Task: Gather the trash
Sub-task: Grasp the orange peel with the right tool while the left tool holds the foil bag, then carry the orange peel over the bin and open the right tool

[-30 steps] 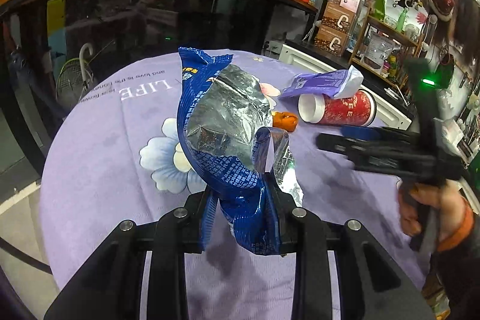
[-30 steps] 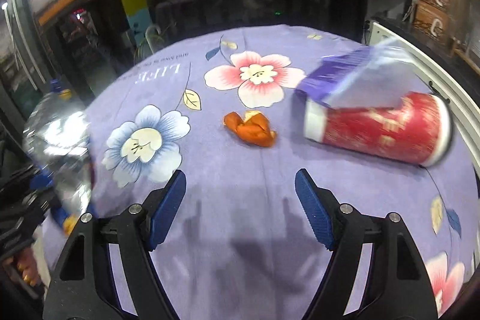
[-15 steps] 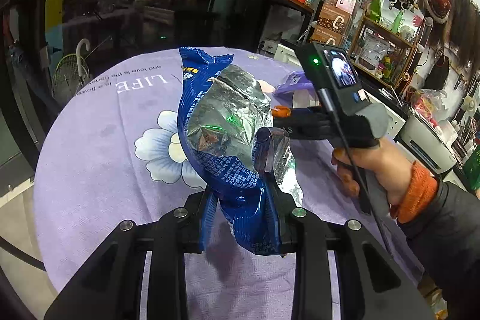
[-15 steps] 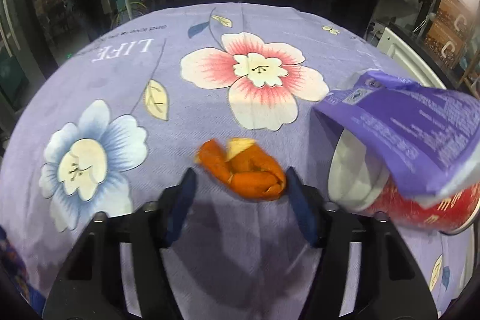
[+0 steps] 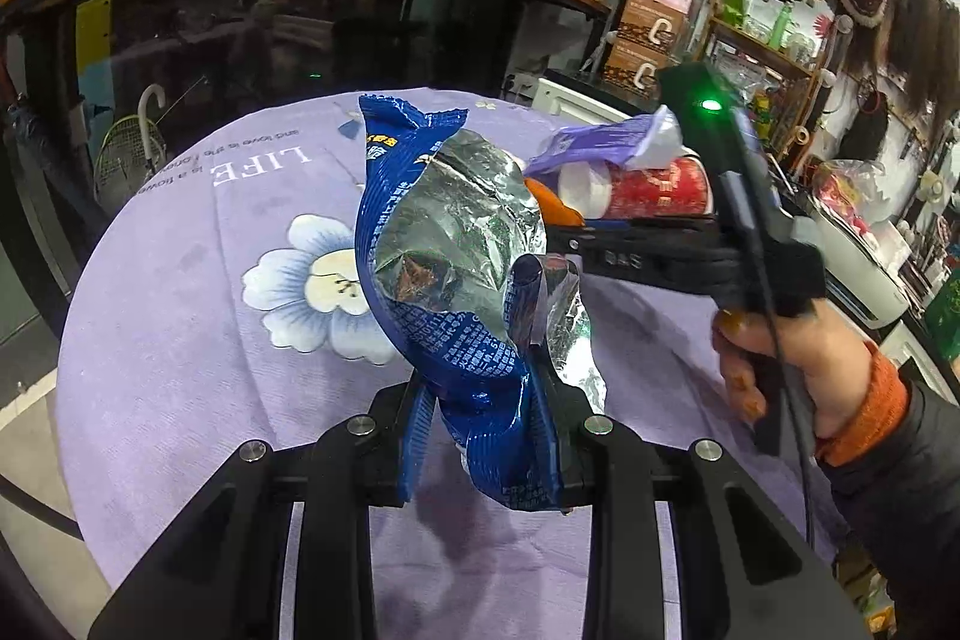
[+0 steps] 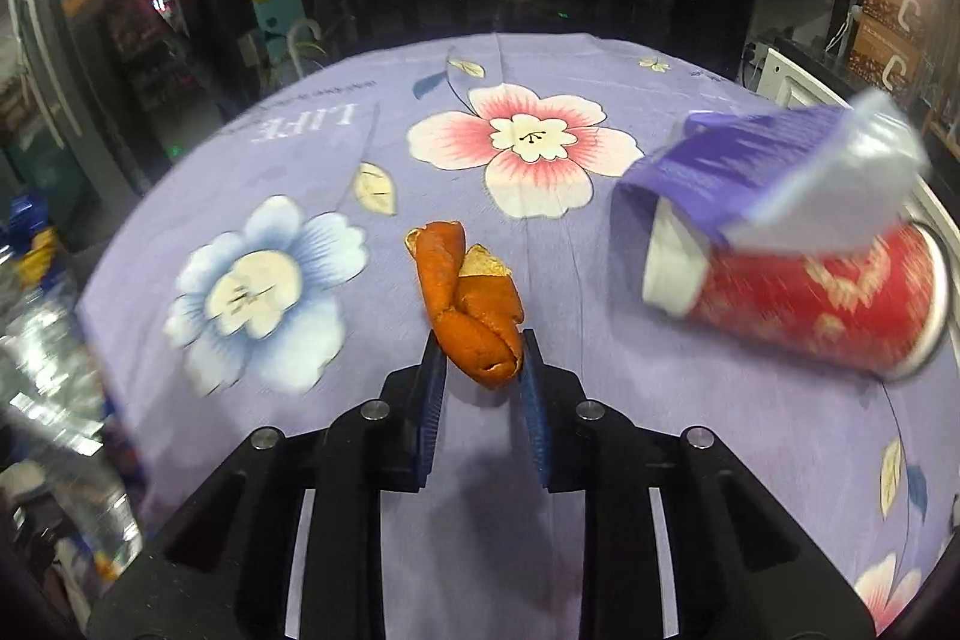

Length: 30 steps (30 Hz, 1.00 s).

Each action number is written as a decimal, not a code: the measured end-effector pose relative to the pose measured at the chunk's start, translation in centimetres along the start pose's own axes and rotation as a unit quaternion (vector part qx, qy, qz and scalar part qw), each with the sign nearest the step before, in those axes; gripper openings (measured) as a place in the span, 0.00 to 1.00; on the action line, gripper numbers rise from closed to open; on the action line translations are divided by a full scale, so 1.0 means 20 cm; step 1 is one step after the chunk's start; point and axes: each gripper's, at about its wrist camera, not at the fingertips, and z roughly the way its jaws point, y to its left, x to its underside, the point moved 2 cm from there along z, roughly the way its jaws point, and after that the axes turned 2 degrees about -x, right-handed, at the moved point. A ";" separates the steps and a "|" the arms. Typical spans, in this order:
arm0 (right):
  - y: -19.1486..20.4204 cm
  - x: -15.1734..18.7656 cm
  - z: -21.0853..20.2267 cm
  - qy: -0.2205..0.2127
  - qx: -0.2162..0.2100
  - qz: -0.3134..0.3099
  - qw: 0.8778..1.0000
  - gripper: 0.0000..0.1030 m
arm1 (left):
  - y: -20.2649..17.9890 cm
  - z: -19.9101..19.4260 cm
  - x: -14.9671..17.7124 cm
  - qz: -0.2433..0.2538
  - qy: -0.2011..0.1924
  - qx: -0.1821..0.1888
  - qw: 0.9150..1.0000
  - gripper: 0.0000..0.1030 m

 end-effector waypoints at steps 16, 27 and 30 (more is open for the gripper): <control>-0.50 0.77 -1.01 -0.112 0.069 0.098 0.986 0.24 | -0.82 -0.02 0.12 0.132 0.002 0.113 0.985 0.29; -1.16 1.48 -1.29 -0.086 0.184 0.232 0.951 0.25 | -1.54 0.07 0.23 0.198 0.023 0.214 0.956 0.29; -1.34 1.63 -1.22 -0.065 0.191 0.276 0.940 0.25 | -1.69 0.12 0.27 0.210 0.034 0.229 0.950 0.29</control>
